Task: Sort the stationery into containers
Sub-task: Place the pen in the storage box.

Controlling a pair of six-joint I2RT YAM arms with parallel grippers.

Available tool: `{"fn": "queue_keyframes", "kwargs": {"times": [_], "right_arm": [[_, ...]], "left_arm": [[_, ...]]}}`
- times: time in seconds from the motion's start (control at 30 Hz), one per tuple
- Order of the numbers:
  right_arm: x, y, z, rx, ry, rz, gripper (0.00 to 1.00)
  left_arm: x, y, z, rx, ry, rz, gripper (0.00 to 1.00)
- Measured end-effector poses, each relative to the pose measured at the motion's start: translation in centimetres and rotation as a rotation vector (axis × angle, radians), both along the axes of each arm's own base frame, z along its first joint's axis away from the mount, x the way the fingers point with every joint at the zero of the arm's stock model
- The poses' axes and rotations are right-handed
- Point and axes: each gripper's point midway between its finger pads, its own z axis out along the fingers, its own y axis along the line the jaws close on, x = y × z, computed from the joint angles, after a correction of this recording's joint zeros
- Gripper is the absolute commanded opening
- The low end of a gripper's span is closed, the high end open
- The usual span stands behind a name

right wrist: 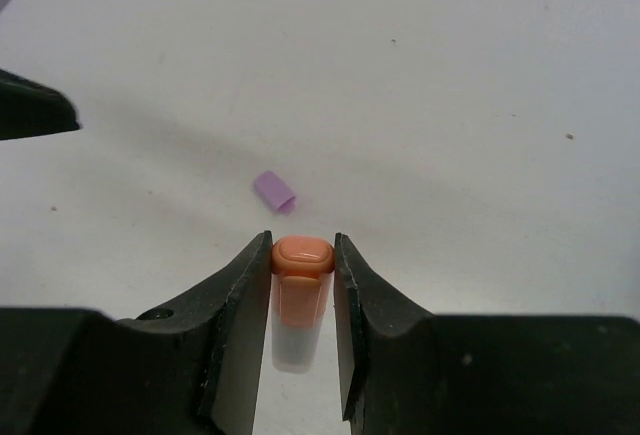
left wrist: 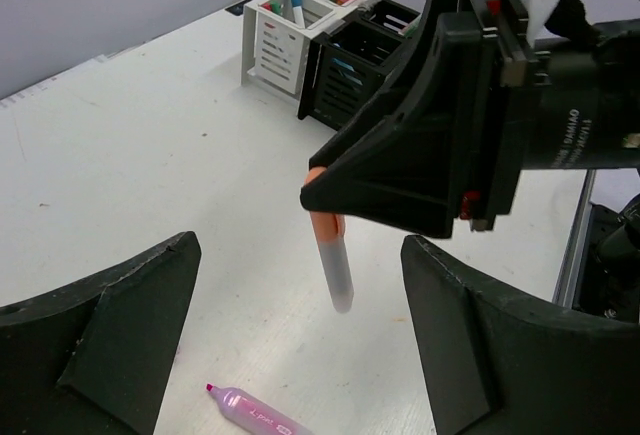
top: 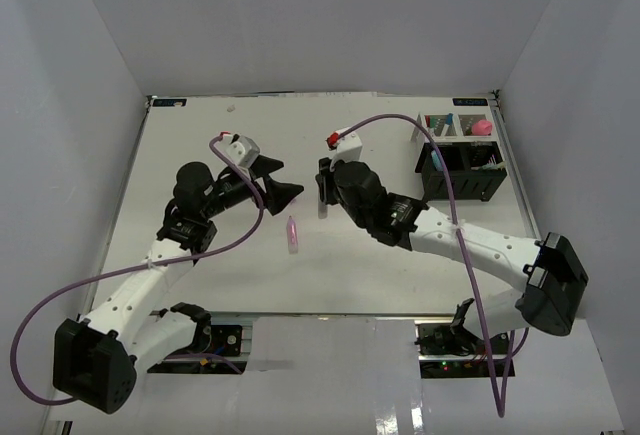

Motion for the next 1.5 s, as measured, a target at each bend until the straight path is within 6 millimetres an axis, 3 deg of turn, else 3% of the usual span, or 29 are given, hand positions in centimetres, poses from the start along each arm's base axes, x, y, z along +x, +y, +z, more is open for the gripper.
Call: {"fn": "queue_keyframes", "kwargs": {"times": [0.17,0.3,0.57,0.77,0.9,1.03,1.23,1.3,1.33,1.43,1.5], "right_arm": [[2.5,-4.0,-1.3,-0.055,-0.004,-0.091,0.08],[4.3,-8.7,-0.7,-0.074,-0.053,-0.198,0.08],[7.2,-19.7,3.7,-0.092,-0.239,-0.482,0.08],[8.2,-26.9,6.5,-0.102,-0.355,-0.674,0.08],[9.2,-30.2,7.0,-0.117,-0.395,-0.759,0.08],[11.0,-31.7,5.5,-0.157,-0.380,-0.780,0.08],[13.1,-31.8,0.1,-0.222,-0.277,-0.740,0.10],[13.3,-31.5,-1.9,-0.237,-0.237,-0.721,0.25],[13.4,-31.3,-2.8,-0.243,-0.219,-0.708,0.38],[13.4,-30.9,-4.5,-0.246,-0.175,-0.682,0.63],[13.3,-30.6,-4.7,-0.240,-0.159,-0.664,0.71]], "left_arm": [[0.6,-0.2,-1.2,0.012,0.045,0.006,0.98],[1.8,0.2,-2.0,0.016,0.102,0.071,0.98],[6.0,1.8,-3.9,0.040,0.260,0.295,0.98],[6.5,2.7,-6.0,0.065,0.343,0.368,0.98],[6.6,3.1,-6.4,0.069,0.363,0.399,0.98],[6.8,3.4,-6.4,0.069,0.371,0.419,0.98],[6.8,3.5,-6.4,0.069,0.376,0.428,0.98],[6.8,3.5,-6.4,0.069,0.376,0.430,0.98],[6.8,3.6,-6.4,0.069,0.376,0.430,0.98],[6.9,3.6,-6.4,0.068,0.376,0.432,0.98],[6.8,3.6,-6.5,0.070,0.383,0.433,0.98]]}}
